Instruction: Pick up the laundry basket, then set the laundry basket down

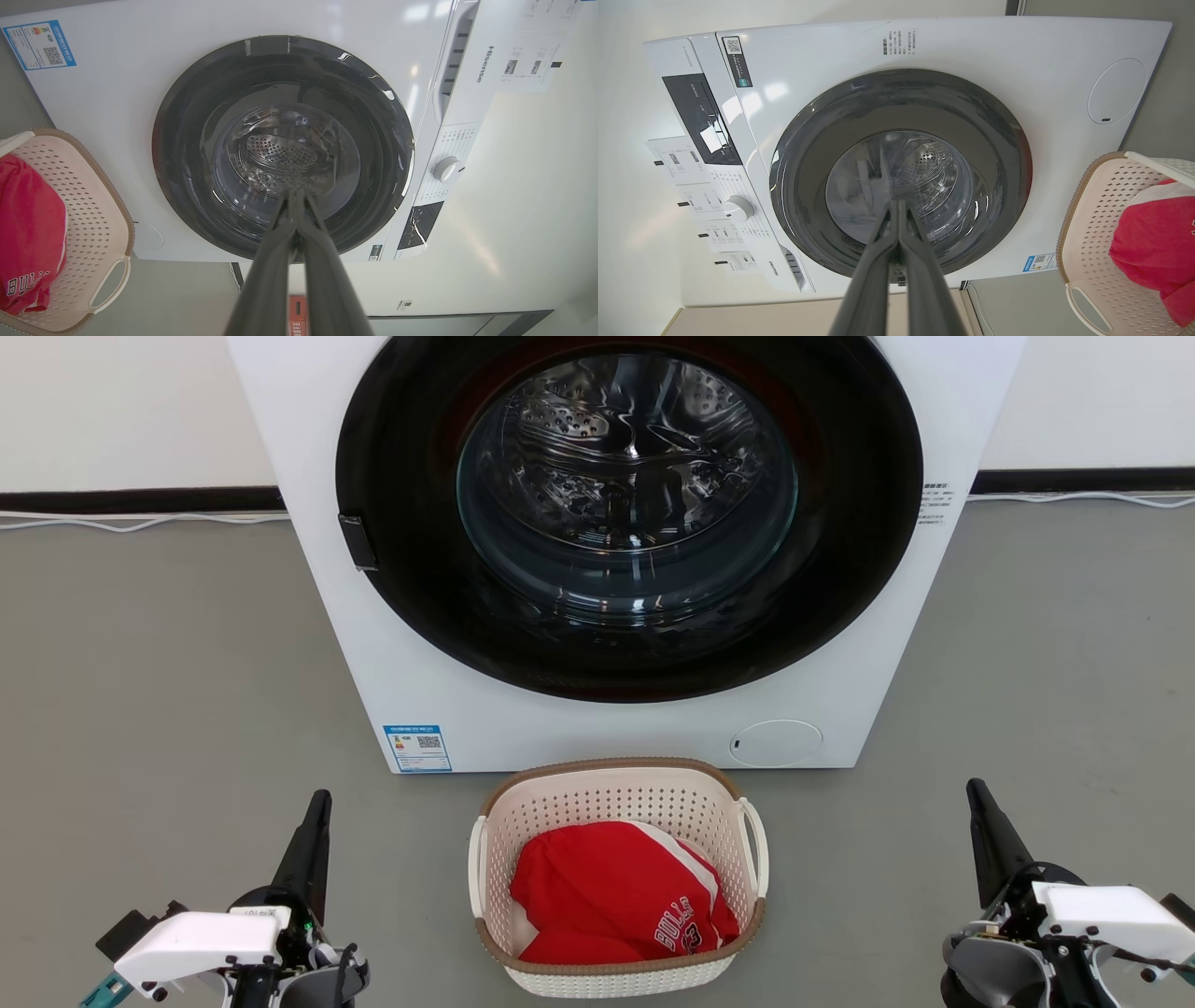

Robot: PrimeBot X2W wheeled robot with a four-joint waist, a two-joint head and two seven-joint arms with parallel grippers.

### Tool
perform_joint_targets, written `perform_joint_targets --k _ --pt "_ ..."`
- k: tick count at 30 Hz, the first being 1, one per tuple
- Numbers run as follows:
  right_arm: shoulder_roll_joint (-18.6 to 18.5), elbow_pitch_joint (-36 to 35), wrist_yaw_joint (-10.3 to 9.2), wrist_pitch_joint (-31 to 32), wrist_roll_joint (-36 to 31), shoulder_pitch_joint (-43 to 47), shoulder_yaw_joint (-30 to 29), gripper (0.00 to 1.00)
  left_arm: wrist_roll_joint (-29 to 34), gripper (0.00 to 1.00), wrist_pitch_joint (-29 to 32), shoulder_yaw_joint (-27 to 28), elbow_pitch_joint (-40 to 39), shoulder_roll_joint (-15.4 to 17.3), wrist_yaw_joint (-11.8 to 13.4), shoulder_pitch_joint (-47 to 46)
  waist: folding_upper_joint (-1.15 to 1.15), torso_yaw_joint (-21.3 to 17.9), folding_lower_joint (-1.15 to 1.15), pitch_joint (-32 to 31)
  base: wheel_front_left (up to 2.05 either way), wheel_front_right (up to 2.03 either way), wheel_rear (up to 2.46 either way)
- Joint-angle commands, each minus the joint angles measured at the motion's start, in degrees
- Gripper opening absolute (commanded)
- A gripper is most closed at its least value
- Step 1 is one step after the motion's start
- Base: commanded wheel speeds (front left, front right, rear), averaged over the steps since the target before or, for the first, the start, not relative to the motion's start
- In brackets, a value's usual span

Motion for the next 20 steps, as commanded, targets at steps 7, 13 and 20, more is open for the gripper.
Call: perform_joint_targets --k 7,13,20 --pt "-0.58 -1.82 0.41 0.46 0.35 -0.63 1.05 0.0 -0.33 0.0 0.37 1.78 -1.75 0.82 -0.4 -1.01 0.0 0.0 0.0 0.0 0.0 0.0 0.0" --pt "-0.58 -1.82 0.41 0.46 0.35 -0.63 1.06 0.0 -0.33 0.0 0.37 1.77 -1.75 0.82 -0.4 -1.01 0.0 0.0 0.0 0.0 0.0 0.0 0.0" --pt "-0.58 -1.82 0.41 0.46 0.35 -0.63 1.06 0.0 -0.33 0.0 0.37 1.77 -1.76 0.82 -0.4 -1.01 0.0 0.0 0.0 0.0 0.0 0.0 0.0"
